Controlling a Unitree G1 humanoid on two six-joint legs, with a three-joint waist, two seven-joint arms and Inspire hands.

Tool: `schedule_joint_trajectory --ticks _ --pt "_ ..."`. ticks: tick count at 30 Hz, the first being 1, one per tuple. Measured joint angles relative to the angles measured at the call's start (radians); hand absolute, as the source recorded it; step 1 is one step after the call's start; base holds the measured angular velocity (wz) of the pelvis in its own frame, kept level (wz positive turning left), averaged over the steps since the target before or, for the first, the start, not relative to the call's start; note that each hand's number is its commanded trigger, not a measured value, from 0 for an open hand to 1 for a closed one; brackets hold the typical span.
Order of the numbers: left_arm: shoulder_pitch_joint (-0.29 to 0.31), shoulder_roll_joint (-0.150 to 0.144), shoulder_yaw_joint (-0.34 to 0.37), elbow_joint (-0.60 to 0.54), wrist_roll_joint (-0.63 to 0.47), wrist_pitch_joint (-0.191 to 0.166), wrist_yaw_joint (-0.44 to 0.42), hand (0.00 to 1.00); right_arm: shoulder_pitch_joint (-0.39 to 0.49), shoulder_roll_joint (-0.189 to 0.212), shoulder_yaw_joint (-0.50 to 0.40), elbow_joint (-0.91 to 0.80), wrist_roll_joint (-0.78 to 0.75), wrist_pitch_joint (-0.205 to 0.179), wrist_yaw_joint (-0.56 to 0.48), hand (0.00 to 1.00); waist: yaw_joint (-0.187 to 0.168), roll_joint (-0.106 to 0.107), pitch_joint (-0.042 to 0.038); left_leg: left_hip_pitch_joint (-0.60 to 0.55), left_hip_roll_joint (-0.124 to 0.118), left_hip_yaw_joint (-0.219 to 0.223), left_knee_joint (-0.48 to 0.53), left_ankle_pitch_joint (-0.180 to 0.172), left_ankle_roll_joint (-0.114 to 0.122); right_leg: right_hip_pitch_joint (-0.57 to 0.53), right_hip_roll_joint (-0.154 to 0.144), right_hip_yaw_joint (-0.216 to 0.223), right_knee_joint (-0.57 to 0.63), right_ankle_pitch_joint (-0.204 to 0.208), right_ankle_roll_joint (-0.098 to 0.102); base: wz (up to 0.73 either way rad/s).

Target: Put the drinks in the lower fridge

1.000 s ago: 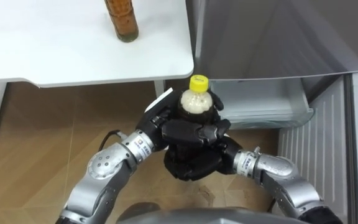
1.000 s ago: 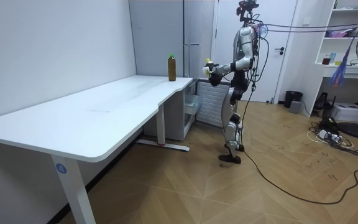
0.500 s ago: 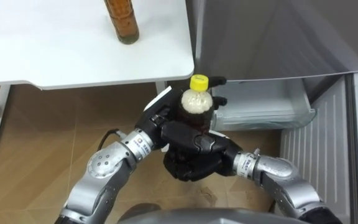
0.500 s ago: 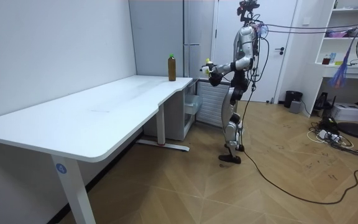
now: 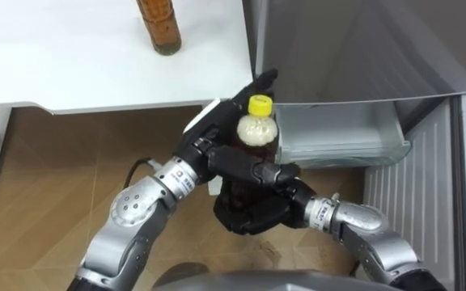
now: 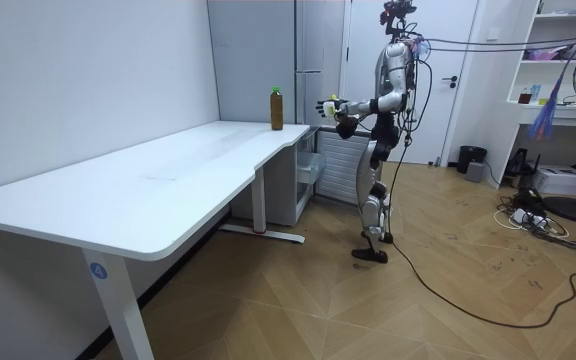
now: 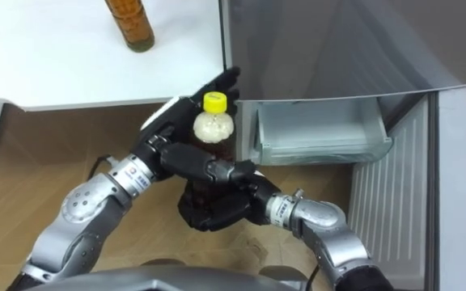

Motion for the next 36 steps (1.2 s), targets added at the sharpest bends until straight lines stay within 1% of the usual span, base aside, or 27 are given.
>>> schedule_joint_trajectory --ticks 1,3,5,7,10,12,14,15,17,20,25,28,31,33,35,36 --pt "-0.002 -0.001 0.005 -0.018 -0.002 -0.014 0.006 0.00 0.005 0.000 0.001 0.001 0.000 0.000 -0.006 1.00 0.004 0.000 0.0000 0.007 0.000 0.001 -0.002 0.000 0.000 0.004 0.000 0.001 0.000 0.000 0.000 -0.08" --pt "-0.006 -0.003 0.013 -0.052 -0.030 -0.029 0.006 0.00 0.023 -0.002 -0.001 0.002 -0.001 0.000 -0.015 1.00 0.022 0.000 0.0006 0.018 0.000 0.003 -0.007 0.000 0.000 0.010 0.000 0.006 0.000 0.000 0.000 -0.08" --pt "-0.008 -0.006 0.028 -0.078 -0.062 -0.059 0.007 0.00 0.047 -0.009 -0.001 0.001 -0.004 0.001 -0.016 1.00 0.046 0.000 0.0013 0.031 0.001 0.011 -0.014 0.000 0.001 0.017 0.000 0.013 0.000 0.000 0.000 -0.10" --pt "-0.006 -0.006 0.055 -0.094 -0.068 -0.061 0.007 0.00 0.056 -0.013 -0.006 0.001 -0.013 0.002 -0.016 1.00 0.052 0.001 0.0019 0.033 0.001 0.013 -0.014 0.000 0.001 0.018 -0.001 0.011 0.000 0.000 0.000 -0.02" --pt "-0.007 -0.005 0.111 -0.101 -0.068 -0.062 0.011 0.00 0.057 -0.023 -0.027 0.001 -0.051 0.004 -0.018 1.00 0.052 0.008 0.0070 0.043 0.000 0.013 -0.022 0.000 0.001 0.031 -0.002 0.008 -0.001 0.000 0.000 0.00" --pt "-0.007 -0.009 0.143 -0.103 -0.064 -0.062 0.021 0.00 0.058 -0.027 -0.042 0.001 -0.063 0.004 -0.020 1.00 0.055 0.011 0.0081 0.045 -0.001 0.010 -0.031 0.001 0.002 0.032 -0.002 0.010 -0.002 0.000 0.000 0.00" --pt "-0.007 -0.016 0.170 -0.116 -0.063 -0.062 0.032 0.00 0.063 -0.026 -0.063 0.001 -0.089 0.004 -0.021 1.00 0.068 0.014 0.0064 0.044 -0.001 0.008 -0.030 0.001 0.002 0.031 -0.001 0.010 -0.002 0.000 0.000 0.00" --pt "-0.007 -0.024 0.180 -0.129 -0.063 -0.066 0.038 0.00 0.073 -0.027 -0.074 0.001 -0.090 0.004 -0.021 1.00 0.073 0.014 0.0053 0.042 -0.002 0.007 -0.030 0.002 0.002 0.028 -0.001 0.009 -0.001 0.000 0.000 0.00" --pt "-0.007 -0.032 0.185 -0.157 -0.064 -0.087 0.054 0.00 0.088 -0.029 -0.084 0.001 -0.100 0.004 -0.021 1.00 0.079 0.016 0.0025 0.042 -0.002 0.003 -0.030 0.002 0.002 0.025 -0.001 0.006 -0.001 0.000 0.000 0.05" --pt "-0.007 -0.032 0.191 -0.174 -0.064 -0.109 0.069 0.00 0.095 -0.024 -0.085 0.001 -0.136 0.004 -0.021 1.00 0.085 0.016 0.0010 0.044 -0.002 0.001 -0.028 0.004 0.002 0.027 -0.002 -0.002 -0.001 0.000 0.000 0.02" --pt "-0.003 -0.027 0.226 -0.173 -0.068 -0.113 0.102 0.00 0.106 -0.022 -0.105 0.001 -0.163 0.004 -0.020 1.00 0.102 0.015 0.0004 0.059 -0.002 0.002 -0.031 0.005 0.002 0.037 -0.004 -0.002 -0.001 0.000 0.000 0.00" --pt "0.000 -0.023 0.248 -0.173 -0.068 -0.129 0.127 0.00 0.105 -0.021 -0.115 0.001 -0.163 0.004 -0.020 1.00 0.103 0.015 0.0003 0.060 -0.002 0.001 -0.032 0.005 0.002 0.040 -0.005 -0.003 -0.001 0.000 0.000 0.00" --pt "0.003 -0.023 0.264 -0.173 -0.063 -0.131 0.150 0.00 0.107 -0.022 -0.119 0.001 -0.163 0.004 -0.018 1.00 0.103 0.015 0.0003 0.061 -0.001 0.000 -0.037 0.005 0.002 0.043 -0.004 -0.007 -0.002 0.000 0.000 0.00" --pt "0.006 -0.024 0.281 -0.173 -0.053 -0.131 0.163 0.00 0.114 -0.016 -0.143 0.004 -0.164 0.004 -0.011 1.00 0.105 0.016 0.0003 0.063 -0.002 0.000 -0.036 0.005 0.002 0.047 -0.004 -0.007 -0.003 0.000 0.000 0.00" --pt "0.021 -0.025 0.329 -0.173 -0.051 -0.131 0.185 0.00 0.123 -0.002 -0.177 0.016 -0.164 0.004 -0.011 1.00 0.102 0.018 0.0001 0.063 -0.002 -0.004 -0.034 0.005 0.002 0.053 -0.004 -0.023 -0.003 0.000 0.000 0.05" --pt "0.023 -0.026 0.342 -0.173 -0.051 -0.131 0.192 0.00 0.129 0.001 -0.191 0.016 -0.164 0.004 -0.011 1.00 0.102 0.019 0.0001 0.062 -0.002 -0.005 -0.033 0.005 0.002 0.054 -0.005 -0.029 -0.003 0.000 0.000 0.07"
